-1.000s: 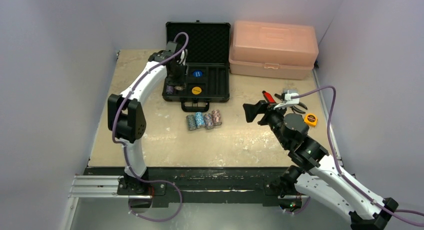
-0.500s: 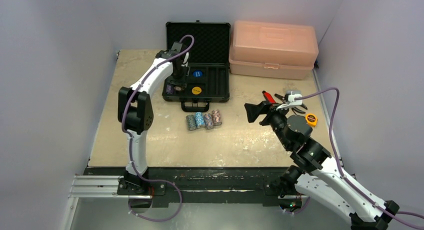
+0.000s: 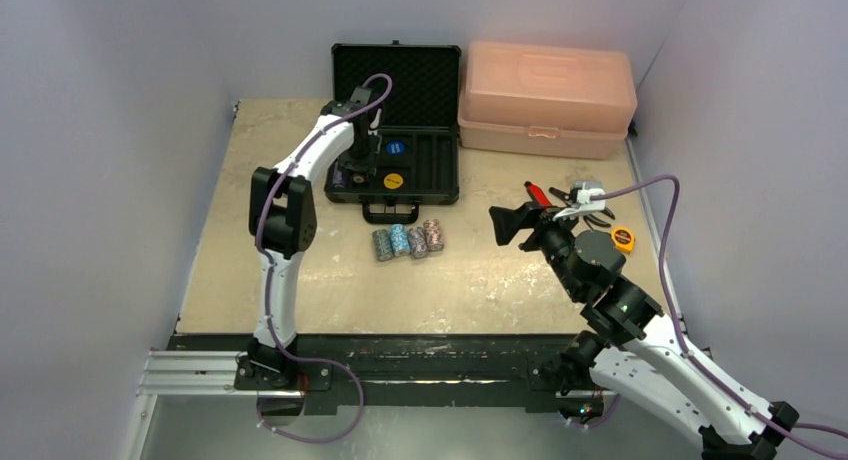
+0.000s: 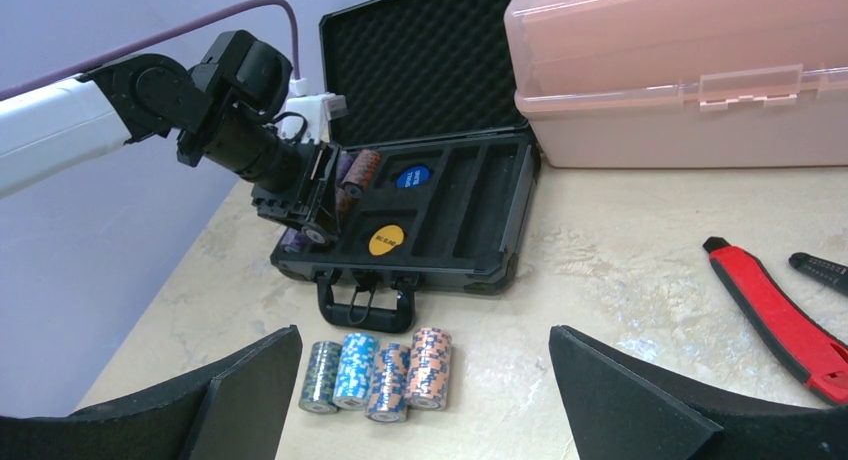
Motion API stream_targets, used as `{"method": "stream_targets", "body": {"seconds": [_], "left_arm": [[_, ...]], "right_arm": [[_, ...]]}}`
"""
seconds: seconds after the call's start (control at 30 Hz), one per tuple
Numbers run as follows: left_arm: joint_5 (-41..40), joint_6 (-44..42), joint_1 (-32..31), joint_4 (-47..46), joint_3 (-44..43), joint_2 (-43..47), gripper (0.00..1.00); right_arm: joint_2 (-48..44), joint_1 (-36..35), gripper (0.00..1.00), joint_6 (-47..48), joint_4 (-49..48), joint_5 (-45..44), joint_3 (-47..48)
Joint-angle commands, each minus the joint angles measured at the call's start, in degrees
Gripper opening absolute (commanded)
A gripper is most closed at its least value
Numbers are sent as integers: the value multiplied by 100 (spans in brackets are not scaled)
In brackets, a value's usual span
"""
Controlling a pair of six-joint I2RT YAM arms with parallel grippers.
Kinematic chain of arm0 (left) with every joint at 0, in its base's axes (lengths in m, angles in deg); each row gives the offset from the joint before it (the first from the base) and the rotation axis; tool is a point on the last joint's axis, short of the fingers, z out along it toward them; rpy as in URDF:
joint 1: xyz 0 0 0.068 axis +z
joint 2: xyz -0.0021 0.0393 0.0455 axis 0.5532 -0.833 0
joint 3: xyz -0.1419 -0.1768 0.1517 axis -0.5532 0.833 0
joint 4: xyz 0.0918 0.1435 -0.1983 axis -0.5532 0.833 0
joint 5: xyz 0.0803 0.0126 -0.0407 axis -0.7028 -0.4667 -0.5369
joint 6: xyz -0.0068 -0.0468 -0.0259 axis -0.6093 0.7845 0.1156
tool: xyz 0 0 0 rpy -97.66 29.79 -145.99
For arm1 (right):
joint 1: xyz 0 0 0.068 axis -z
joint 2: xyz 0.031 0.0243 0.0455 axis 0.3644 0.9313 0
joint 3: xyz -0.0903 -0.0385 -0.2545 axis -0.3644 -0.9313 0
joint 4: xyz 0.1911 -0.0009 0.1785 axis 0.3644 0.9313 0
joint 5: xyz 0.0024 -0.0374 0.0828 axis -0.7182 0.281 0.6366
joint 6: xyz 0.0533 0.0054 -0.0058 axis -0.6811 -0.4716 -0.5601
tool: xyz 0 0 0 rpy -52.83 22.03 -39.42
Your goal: Pack up texas hold em set
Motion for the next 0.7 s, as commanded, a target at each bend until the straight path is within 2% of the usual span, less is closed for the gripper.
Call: {"method": "stream_targets", "body": {"seconds": [0.0,0.2,0.6,0.67], "left_arm": [[-212,145,60,-113,-477,-18,0],[-258,206,60,-139,-563,-73,0],[-176,301,60,-143,-582,-78,12],[-178,311,60,-133,-577,-78,17]], "right_arm": [[38,-4,99,32,-47,-33,72],[84,-4,99,33,-56,-19,73],[101,-4,99,25,-61,0,63],[103,-2,99,23,-61,6,64]]}}
